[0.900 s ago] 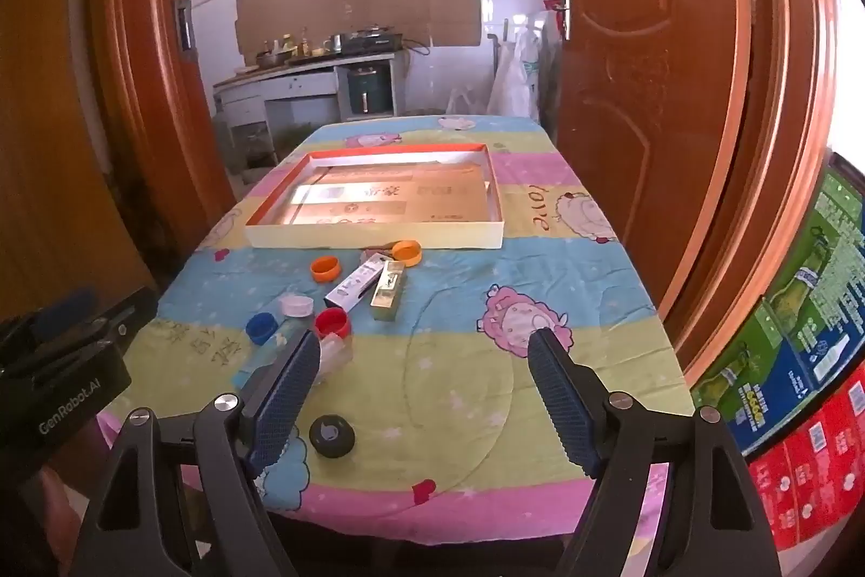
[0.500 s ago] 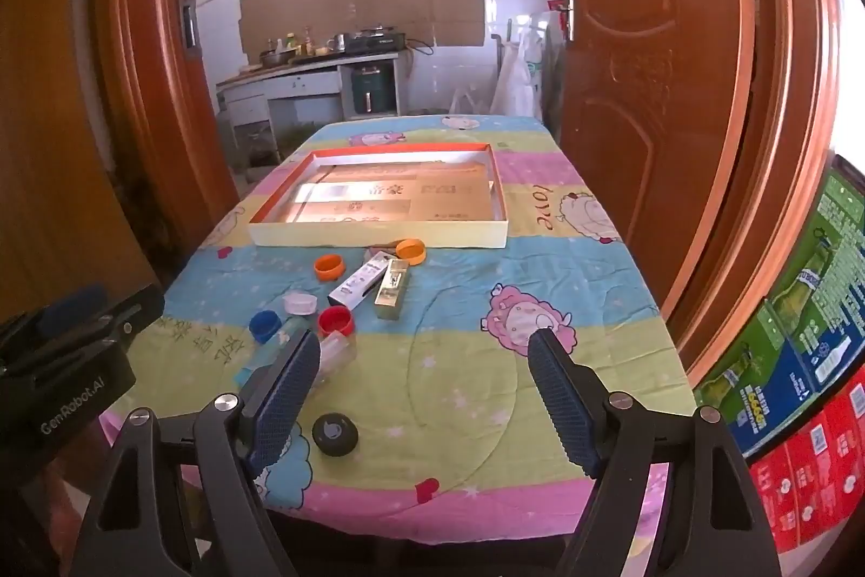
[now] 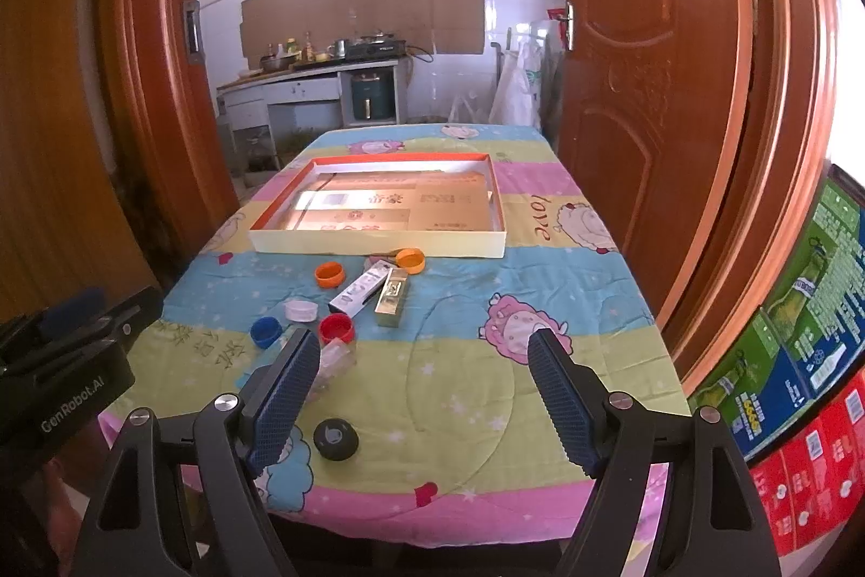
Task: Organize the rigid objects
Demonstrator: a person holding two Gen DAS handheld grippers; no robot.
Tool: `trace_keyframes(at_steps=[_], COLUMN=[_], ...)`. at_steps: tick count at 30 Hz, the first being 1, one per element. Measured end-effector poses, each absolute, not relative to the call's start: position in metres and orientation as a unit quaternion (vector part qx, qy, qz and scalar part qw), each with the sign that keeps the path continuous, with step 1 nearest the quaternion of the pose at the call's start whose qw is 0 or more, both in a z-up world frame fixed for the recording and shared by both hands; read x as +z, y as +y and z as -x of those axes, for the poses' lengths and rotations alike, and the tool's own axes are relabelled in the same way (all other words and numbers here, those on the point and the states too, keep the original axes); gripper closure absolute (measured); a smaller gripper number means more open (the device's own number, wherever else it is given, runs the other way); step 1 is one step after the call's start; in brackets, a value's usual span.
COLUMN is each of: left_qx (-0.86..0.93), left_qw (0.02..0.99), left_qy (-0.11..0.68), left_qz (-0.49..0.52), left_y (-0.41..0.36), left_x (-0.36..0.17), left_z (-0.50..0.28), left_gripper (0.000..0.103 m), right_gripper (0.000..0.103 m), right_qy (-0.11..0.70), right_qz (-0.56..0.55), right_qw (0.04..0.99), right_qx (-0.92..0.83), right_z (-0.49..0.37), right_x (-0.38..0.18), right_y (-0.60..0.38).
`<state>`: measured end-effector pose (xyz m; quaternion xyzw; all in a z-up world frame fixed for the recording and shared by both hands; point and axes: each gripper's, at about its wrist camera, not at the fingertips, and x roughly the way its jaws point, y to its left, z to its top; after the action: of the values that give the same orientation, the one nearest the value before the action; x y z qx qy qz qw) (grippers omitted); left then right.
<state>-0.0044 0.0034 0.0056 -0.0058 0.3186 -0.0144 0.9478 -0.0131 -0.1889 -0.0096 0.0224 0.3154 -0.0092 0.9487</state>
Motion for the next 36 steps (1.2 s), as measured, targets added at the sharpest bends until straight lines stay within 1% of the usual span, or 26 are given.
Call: trace_keyframes(at_steps=[36], left_qx=[-0.025], left_qw=[0.947], left_qy=[0.320], left_qz=[0.000], left_y=[-0.0025], left_x=[0.0028], left_z=[0.0048], left_gripper=[0.047], right_gripper=[0.023], right_qy=[0.319], right_qz=[-0.024], right_qw=[0.947], right_qx=[-0.003], right_z=[0.0124], right_x=[-0.0125], right_y=[-0.1849])
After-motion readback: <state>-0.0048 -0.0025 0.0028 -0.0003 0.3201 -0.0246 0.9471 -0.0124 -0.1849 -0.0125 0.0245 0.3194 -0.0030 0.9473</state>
